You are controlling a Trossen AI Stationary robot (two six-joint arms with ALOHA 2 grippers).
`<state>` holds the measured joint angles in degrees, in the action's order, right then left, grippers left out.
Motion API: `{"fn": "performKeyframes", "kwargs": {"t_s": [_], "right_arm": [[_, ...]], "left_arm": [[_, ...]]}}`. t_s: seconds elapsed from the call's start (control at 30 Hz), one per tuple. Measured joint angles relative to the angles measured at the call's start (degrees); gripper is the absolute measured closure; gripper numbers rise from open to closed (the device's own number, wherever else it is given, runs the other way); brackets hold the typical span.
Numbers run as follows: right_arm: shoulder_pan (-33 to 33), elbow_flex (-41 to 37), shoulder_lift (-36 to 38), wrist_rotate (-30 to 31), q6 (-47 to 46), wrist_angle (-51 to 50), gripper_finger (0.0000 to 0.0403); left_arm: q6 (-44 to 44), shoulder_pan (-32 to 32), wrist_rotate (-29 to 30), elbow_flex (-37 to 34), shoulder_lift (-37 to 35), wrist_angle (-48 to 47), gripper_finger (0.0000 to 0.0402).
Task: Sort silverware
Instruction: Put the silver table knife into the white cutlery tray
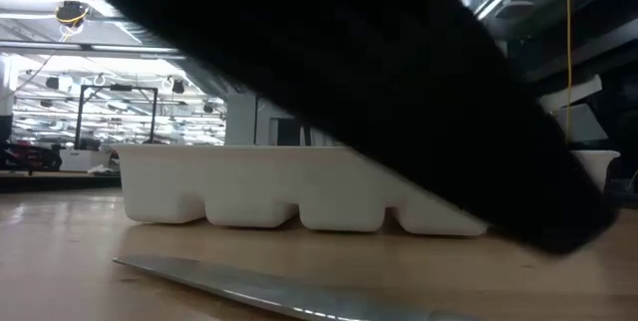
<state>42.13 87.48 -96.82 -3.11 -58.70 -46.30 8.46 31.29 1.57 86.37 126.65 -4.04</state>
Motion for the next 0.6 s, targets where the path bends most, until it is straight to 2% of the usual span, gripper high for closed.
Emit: {"fn": "performKeyframes", "kwargs": {"t_s": [0.6], "right_arm": [[-0.2,0.0,0.0,0.0,0.0,0.0,0.0283]], "left_arm": [[-6.0,-0.1,0.1,-0.2,0.0,-0.5,0.0315]]}}
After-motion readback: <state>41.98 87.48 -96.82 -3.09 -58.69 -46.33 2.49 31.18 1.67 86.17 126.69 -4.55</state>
